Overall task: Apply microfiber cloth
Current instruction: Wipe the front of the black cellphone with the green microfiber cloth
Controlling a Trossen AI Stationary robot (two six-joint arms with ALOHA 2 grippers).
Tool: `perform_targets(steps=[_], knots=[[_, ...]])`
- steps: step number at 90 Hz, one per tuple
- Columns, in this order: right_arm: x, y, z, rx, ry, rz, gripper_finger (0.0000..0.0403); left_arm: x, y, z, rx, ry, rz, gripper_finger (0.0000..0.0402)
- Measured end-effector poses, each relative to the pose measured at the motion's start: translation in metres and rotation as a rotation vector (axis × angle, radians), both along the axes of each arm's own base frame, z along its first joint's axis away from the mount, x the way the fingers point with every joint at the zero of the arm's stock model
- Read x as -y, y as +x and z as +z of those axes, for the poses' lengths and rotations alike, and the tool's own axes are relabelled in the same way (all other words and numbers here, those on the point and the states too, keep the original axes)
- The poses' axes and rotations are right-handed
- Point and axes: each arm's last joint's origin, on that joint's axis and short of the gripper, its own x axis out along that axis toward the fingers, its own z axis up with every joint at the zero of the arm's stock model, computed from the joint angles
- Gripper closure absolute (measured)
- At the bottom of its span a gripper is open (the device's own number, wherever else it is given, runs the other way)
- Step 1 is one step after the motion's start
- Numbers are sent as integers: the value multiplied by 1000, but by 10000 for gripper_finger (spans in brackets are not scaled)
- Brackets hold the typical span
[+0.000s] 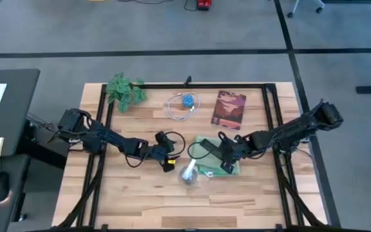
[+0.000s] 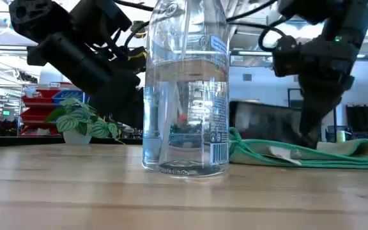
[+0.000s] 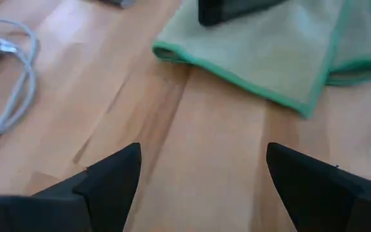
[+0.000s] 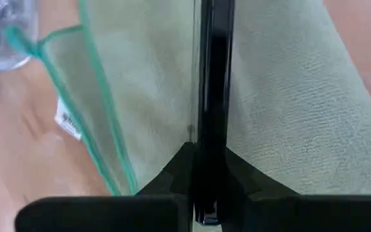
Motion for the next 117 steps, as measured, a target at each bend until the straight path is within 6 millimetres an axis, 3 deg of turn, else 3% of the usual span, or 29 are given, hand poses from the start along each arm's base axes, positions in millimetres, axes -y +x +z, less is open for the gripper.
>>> perform_targets(steps=[18, 30, 48, 59, 70, 80, 94, 117], knots=[[-1, 2, 11, -40, -18, 8, 381, 0, -1, -1, -33, 23, -52, 96], [-4, 4, 17, -6, -40, 11, 381, 14, -11, 2, -64, 27, -29, 124], [-7, -4, 14, -64, -109, 19, 381, 61, -50, 36, 28, -56, -2, 178], [-10, -5, 14, -57, -139, 24, 381, 97, -73, 67, 278, -103, -5, 200], [-12, -5, 15, -44, -168, 25, 381, 129, -83, 96, 511, -25, -51, 214], [-14, -4, 15, -27, -166, 29, 381, 145, -73, 111, 563, 91, -66, 218], [-15, 0, 17, 18, -160, 40, 381, 153, -43, 106, 513, 147, -141, 209], [-16, 4, 18, 54, -157, 54, 381, 152, -7, 102, 505, 155, -81, 125]])
